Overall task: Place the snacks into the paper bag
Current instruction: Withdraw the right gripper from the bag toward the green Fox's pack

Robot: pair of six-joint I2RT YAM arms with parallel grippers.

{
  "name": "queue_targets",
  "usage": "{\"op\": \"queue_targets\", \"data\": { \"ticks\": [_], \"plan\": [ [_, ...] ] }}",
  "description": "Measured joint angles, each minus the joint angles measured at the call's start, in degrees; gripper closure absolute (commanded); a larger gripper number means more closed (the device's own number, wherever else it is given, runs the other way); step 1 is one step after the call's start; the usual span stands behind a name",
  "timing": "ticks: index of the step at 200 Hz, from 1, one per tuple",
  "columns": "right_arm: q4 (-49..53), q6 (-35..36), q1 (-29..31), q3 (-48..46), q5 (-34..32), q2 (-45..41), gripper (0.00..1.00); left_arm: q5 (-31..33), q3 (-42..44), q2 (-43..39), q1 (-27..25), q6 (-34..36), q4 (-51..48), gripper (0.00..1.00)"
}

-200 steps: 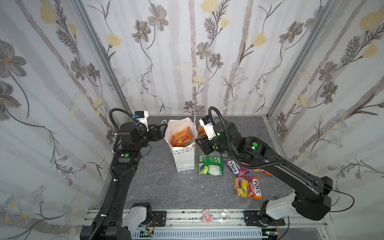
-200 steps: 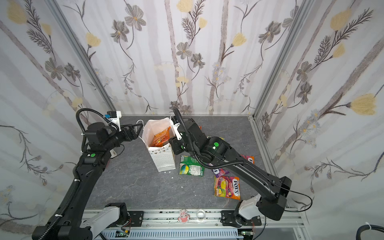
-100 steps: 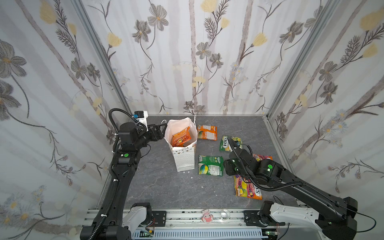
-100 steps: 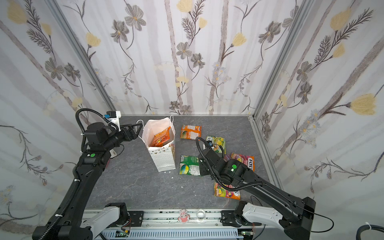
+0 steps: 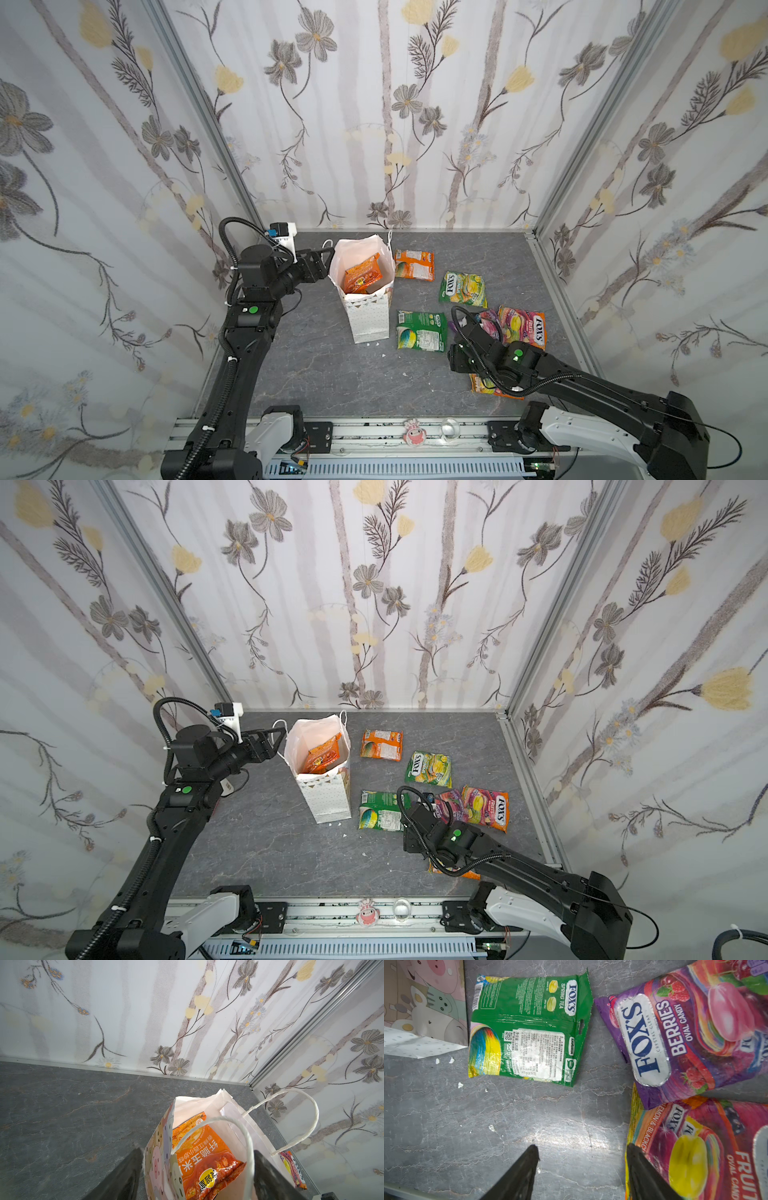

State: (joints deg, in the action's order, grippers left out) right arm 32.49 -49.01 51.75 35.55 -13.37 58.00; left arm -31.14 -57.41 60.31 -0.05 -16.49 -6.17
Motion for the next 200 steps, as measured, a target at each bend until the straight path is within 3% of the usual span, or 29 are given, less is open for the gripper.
{"op": "queue_targets", "data": {
  "ticks": [60, 97, 200],
  "plan": [
    [-18.32, 1.11, -9.46, -10.34, 3.08, -3.67, 0.33, 0.0, 0.0, 0.96, 0.0, 0.0, 0.0, 0.17],
    [-26.75, 1.84, -12.79, -11.67, 7.32, -0.87, 0.34, 0.02, 0.0, 0.96, 0.04, 0.0, 0.0, 0.17],
    [-36.92, 2.6, -14.82, -12.44, 13.46, 7.23, 0.33, 0.07, 0.0, 0.81, 0.04, 0.0, 0.0, 0.16]
  ]
}}
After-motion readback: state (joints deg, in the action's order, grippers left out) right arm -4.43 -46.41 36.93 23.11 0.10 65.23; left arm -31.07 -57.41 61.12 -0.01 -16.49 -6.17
